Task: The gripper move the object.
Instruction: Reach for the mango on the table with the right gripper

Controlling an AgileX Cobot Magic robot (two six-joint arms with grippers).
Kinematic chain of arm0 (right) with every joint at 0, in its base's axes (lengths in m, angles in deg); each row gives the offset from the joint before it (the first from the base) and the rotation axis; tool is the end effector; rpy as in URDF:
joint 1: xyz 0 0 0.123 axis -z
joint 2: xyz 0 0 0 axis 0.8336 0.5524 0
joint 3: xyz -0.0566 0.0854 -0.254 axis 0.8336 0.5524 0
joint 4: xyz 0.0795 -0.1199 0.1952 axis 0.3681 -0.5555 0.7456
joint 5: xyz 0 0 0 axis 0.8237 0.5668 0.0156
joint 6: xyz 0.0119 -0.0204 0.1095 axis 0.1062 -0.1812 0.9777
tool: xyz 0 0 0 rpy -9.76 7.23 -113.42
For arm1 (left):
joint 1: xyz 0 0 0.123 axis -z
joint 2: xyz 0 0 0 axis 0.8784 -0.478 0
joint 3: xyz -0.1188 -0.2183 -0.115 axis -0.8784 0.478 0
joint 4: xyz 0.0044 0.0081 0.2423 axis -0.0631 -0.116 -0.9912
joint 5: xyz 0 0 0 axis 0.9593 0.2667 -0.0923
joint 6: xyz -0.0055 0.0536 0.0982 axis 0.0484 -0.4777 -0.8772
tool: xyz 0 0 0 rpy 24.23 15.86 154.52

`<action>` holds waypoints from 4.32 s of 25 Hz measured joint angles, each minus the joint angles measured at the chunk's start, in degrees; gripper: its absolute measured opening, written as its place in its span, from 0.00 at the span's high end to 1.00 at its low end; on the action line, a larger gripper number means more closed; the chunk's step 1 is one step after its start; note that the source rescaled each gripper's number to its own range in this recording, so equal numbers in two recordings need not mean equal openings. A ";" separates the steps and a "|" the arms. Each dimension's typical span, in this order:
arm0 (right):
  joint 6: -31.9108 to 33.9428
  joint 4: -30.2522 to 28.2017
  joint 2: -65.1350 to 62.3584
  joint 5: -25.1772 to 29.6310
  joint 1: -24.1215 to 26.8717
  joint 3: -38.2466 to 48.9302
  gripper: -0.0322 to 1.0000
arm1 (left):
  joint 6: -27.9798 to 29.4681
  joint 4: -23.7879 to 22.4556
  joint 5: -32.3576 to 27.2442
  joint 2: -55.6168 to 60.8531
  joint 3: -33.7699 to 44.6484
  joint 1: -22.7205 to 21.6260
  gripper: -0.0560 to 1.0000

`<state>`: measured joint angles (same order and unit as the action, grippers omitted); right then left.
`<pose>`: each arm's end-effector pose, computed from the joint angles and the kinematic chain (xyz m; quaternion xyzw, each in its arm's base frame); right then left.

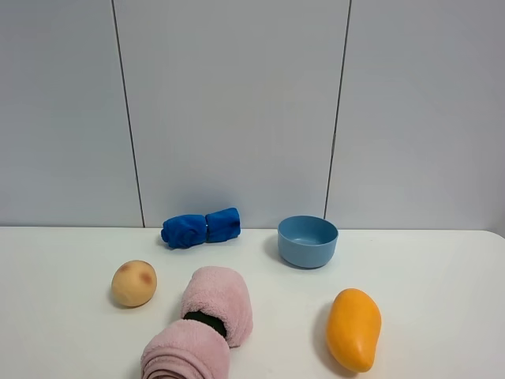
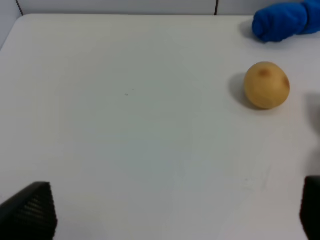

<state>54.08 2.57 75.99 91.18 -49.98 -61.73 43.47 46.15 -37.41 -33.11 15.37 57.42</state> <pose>0.0161 0.0049 0.2630 0.0218 0.8543 -0.0104 0.5192 0.0171 -0.0018 0.2665 -0.0237 0.8489 0.0063 0.5280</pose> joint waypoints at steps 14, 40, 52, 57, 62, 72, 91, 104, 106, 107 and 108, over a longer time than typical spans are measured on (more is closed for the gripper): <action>0.00 1.77 0.00 -0.07 0.00 0.00 0.00 | 0.00 0.00 0.00 0.00 0.00 0.00 0.00; -1.27 5.14 47.75 7.96 0.00 -31.92 0.00 | 0.00 -0.05 0.00 0.00 0.00 0.00 0.00; -5.48 8.95 67.27 7.84 0.00 -39.39 0.00 | 0.00 -0.05 0.00 0.00 0.00 0.00 0.00; -9.74 9.63 68.47 7.84 0.00 -39.39 0.00 | 0.00 -0.05 0.00 0.00 0.00 0.00 0.00; -13.81 14.64 68.47 7.84 -0.41 -39.39 0.00 | 0.00 -0.05 0.00 0.00 0.00 0.00 0.00; -7.69 10.42 77.55 3.46 -15.71 -39.44 0.00 | 0.00 -0.05 0.00 0.00 0.00 0.00 0.00; 35.60 -2.13 92.43 -3.00 -32.83 -39.44 0.05 | 0.00 -0.05 0.00 0.00 0.00 0.00 0.00; 39.58 -3.24 100.51 -7.48 -32.83 -38.83 0.05 | 0.00 -0.05 0.00 0.00 0.00 0.00 0.00; 39.58 -3.24 101.77 -8.65 -32.83 -38.83 0.05 | 0.00 -0.05 0.00 0.00 0.00 0.00 0.00; 39.58 -3.24 102.62 -9.17 -32.87 -38.83 0.05 | 0.00 -0.05 0.00 0.00 0.00 0.00 0.00; 39.58 -3.24 103.52 -9.64 -32.87 -38.83 0.05 | 0.00 -0.05 0.00 0.00 0.00 0.00 0.00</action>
<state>93.66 -0.67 179.51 81.55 -82.86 -100.56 43.47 46.09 -37.41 -33.11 15.37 57.42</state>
